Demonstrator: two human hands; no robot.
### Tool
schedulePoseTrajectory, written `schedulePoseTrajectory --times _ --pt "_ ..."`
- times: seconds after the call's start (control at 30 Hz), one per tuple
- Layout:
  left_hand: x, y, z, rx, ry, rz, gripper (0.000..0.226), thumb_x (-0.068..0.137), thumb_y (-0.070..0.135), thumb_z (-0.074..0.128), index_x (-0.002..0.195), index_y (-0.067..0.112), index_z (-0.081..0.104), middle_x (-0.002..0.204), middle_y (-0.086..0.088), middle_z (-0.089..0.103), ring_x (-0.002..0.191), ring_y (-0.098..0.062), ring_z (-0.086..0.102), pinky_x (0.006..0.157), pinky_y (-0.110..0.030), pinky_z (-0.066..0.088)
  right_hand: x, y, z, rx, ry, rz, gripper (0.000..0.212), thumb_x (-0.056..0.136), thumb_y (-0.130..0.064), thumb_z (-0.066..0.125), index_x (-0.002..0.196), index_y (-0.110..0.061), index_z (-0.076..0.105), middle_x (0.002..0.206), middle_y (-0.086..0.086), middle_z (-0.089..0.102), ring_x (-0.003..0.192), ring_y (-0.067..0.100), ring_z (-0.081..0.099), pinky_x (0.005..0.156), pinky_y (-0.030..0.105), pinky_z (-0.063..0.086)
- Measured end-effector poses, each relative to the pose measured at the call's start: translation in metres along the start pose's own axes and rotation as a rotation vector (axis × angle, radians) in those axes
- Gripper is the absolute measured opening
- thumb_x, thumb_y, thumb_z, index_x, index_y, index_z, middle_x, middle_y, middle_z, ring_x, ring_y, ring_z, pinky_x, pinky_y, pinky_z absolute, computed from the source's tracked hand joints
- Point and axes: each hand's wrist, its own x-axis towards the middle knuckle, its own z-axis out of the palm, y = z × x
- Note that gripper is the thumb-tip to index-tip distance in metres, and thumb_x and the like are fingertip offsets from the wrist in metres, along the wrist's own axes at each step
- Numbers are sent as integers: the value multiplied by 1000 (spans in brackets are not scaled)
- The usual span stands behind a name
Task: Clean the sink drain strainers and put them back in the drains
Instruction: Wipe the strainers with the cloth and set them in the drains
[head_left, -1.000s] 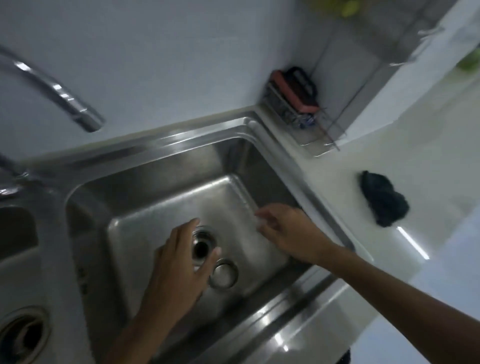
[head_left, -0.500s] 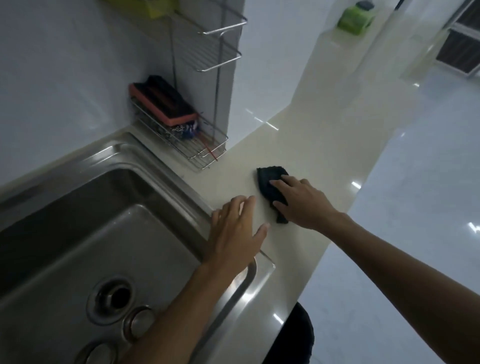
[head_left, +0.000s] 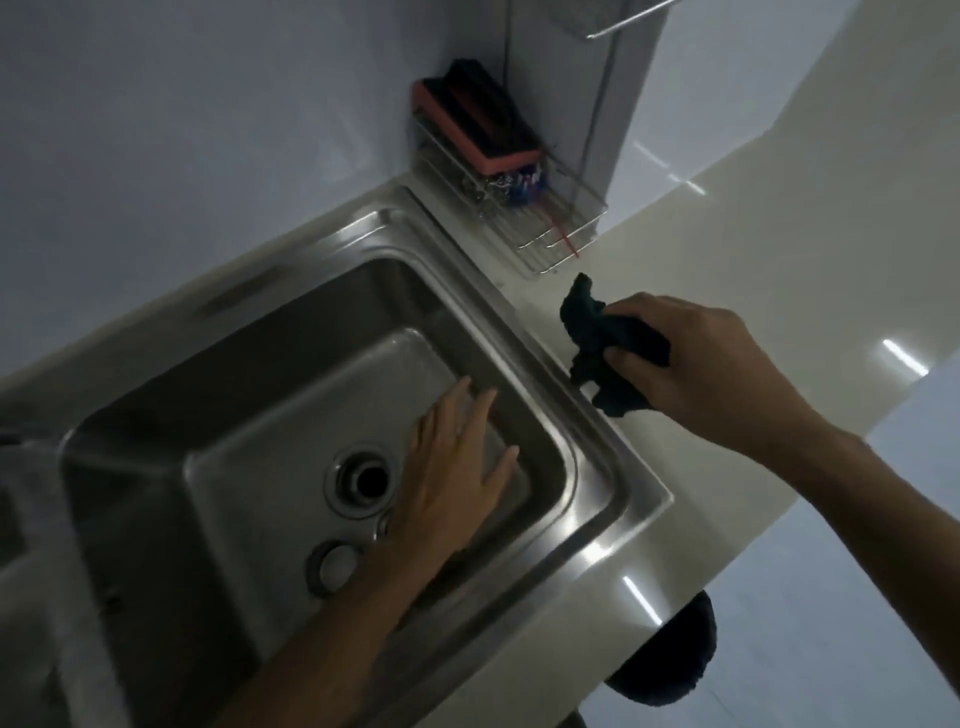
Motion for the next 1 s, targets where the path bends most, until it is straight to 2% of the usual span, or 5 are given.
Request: schedulePoseTrajectory --times 0.27,0.53,0.7,0.8,1.0 --pt "-94 -127 6 240 -436 -301 131 65 88 63 164 27 2 172 -7 3 159 -30 8 126 -56 14 23 -86 85 169 -157 -116 32 94 -21 71 126 -24 66 109 -10 71 90 -1 60 79 -1 39" --pt "-94 -144 49 233 -373 -235 89 87 48 73 159 23 27 165 -2 29 147 -26 38 122 -42 22 24 -94 139 223 -258 -79 31 93 -19 73 123 -23 67 101 -15 69 87 -15 61 74 -1 42" --pt "-82 -144 25 -568 -53 -613 47 86 40 74 128 32 55 130 14 60 114 1 62 91 -16 52 24 -96 157 278 -269 -8 32 94 -18 72 124 -25 64 100 -20 66 90 -24 57 72 -4 41" --pt "-68 -137 -15 -1237 118 -838 35 90 39 67 121 24 71 122 -7 72 103 -14 73 83 -33 60 20 -112 177 329 -234 -38 38 95 -17 70 131 -26 59 114 -14 67 95 -21 59 81 0 46" --pt "-42 -116 -73 -1562 309 -957 67 95 70 51 118 13 78 119 -13 76 110 -25 74 90 -37 56 6 -163 230 242 -138 -249 50 106 -21 52 155 -21 42 160 -1 43 149 21 37 121 38 34"
